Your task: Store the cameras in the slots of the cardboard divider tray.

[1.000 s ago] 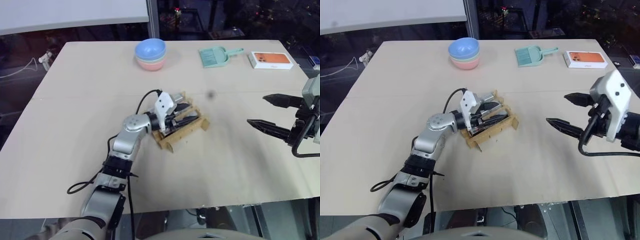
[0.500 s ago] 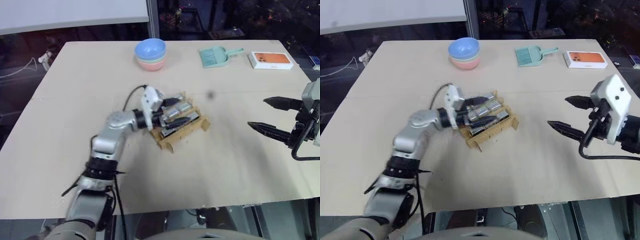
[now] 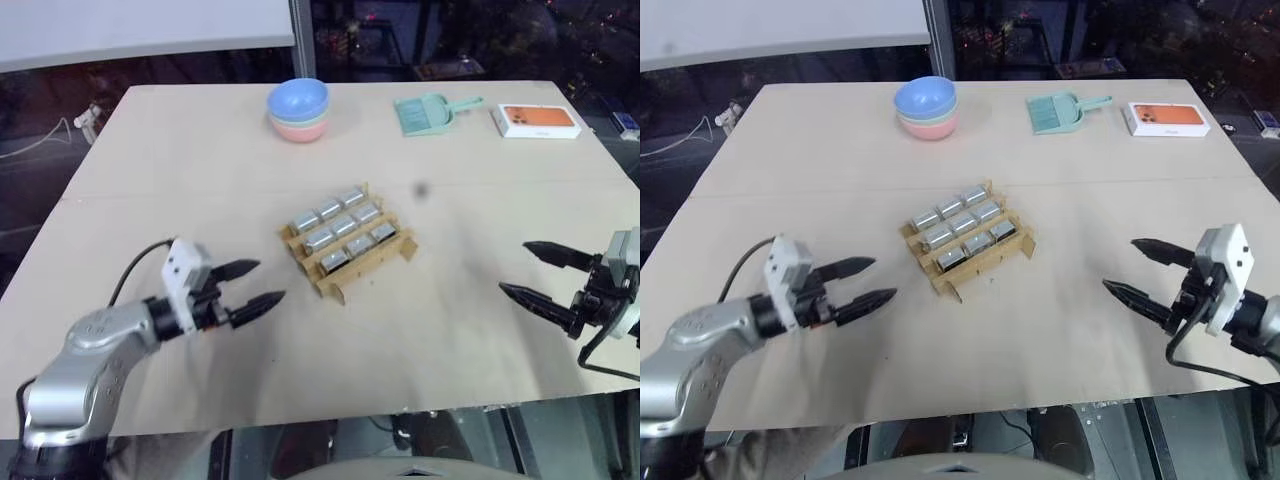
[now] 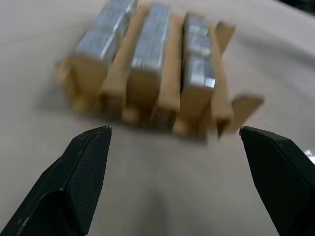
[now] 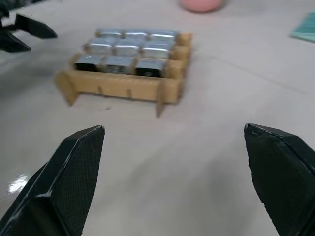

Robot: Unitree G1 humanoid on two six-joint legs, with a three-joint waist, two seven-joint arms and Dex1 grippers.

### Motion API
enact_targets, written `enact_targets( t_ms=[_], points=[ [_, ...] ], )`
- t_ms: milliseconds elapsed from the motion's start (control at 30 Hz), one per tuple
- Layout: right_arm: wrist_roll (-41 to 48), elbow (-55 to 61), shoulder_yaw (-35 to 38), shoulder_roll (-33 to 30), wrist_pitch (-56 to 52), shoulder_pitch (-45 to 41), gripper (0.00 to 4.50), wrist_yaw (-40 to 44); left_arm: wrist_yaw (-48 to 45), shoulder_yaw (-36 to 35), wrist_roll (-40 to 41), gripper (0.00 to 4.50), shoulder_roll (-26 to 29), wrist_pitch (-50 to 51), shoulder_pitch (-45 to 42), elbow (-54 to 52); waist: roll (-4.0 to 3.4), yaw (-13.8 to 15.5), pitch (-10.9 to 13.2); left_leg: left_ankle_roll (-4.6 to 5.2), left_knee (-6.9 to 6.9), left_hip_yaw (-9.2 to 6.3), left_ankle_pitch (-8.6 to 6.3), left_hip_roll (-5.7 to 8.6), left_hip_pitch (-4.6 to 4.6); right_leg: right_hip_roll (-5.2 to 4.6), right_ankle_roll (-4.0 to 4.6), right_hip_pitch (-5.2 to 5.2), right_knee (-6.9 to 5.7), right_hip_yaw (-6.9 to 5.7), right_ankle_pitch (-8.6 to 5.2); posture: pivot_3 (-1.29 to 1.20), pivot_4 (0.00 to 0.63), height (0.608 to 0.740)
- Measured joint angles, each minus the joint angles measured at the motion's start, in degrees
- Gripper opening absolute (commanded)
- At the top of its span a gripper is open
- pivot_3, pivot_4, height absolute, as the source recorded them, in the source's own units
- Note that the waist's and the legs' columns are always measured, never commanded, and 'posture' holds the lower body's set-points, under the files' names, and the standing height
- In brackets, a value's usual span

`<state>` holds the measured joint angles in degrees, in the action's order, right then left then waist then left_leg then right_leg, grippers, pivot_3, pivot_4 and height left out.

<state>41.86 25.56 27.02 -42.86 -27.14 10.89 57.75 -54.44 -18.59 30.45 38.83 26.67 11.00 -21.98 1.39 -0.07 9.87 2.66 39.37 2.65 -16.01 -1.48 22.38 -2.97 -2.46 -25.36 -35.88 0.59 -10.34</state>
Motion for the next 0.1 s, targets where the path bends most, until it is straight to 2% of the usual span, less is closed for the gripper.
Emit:
enact_targets(
  t_ms=[100],
  points=[
    [-0.35,-3.38,-0.9,0.5,1.55,1.84,4.5,2.76,1.32,0.89,-2.23,4.3,-2.38,-3.6,4.06,-0.01,0.01,0.38,0.0,0.0,0.0,0.03,0.0,-0.04,-0.12,-0.01,-0.01,0.08,0.0,0.02,-0.01,0.0,0.15,0.74]
  ],
)
